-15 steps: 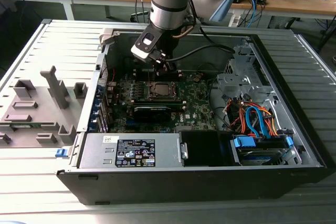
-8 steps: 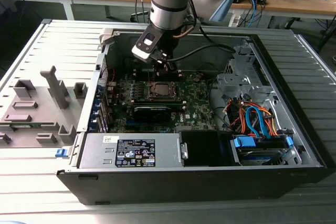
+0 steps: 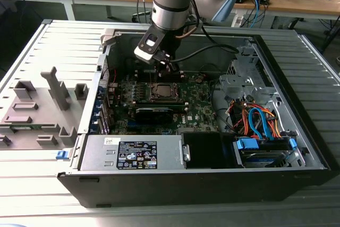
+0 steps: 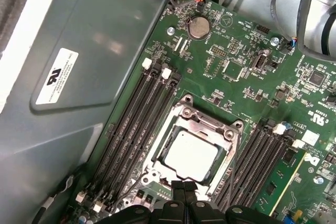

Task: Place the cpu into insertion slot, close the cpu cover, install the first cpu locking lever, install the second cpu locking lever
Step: 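Install the first cpu locking lever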

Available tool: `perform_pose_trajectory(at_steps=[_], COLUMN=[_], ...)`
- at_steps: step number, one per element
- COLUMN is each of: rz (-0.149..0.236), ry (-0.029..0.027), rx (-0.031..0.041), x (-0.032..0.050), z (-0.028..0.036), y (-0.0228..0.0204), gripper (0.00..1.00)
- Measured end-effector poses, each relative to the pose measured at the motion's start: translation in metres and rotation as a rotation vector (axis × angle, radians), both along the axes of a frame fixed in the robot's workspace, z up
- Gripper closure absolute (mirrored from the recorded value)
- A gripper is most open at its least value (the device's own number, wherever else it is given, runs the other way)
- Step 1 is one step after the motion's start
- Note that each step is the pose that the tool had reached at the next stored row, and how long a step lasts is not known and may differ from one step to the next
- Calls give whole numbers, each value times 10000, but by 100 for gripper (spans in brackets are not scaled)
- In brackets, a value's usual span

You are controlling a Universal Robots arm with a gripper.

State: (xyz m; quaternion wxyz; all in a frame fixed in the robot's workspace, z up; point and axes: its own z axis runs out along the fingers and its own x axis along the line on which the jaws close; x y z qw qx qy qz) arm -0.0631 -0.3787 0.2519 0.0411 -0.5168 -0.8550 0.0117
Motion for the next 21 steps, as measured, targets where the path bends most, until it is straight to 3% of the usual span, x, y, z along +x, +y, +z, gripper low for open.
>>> perform_pose_trajectory(at_steps=[21], rz=[938], ry=[0], rx=[0], x=[1], z=[0], y=[0], gripper=[89])
